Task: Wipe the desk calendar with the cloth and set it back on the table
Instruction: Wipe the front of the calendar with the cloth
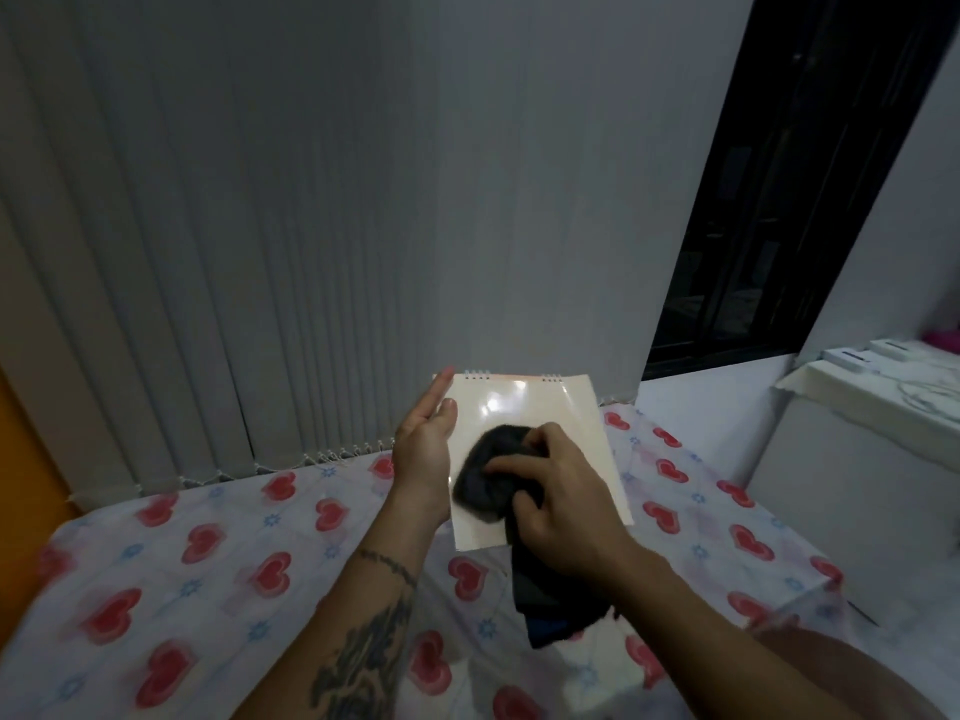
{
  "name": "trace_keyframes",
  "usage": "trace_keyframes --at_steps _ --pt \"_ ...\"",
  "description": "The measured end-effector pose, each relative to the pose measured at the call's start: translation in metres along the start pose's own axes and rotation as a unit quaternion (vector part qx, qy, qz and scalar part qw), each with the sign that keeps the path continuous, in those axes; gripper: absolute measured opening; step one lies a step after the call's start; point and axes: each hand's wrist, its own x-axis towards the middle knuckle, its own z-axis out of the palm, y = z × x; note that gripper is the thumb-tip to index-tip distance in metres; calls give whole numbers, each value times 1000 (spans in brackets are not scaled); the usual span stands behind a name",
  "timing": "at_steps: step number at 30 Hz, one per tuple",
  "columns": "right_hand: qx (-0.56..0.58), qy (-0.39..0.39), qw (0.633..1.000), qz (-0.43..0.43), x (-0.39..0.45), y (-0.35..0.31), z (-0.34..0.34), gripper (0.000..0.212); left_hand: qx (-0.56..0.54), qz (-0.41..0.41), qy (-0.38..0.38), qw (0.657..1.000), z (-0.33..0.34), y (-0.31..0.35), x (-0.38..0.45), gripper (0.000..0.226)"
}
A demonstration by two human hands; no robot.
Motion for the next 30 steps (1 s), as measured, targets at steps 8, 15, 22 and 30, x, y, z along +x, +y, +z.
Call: trace_keyframes --at_steps 8,15,22,30 --pt "2 87 984 154 47 37 -19 39 -63 -22 2 998 1 -9 -9 37" --pt "14 74 984 162 44 30 -11 40 -28 -21 2 999 4 -6 -8 38" --pt "22 -11 999 25 10 20 -7 34 -55 -14 33 998 0 -7 4 38" --pt "-18 84 983 162 34 43 -11 38 -39 -28 -10 999 5 -19 2 39"
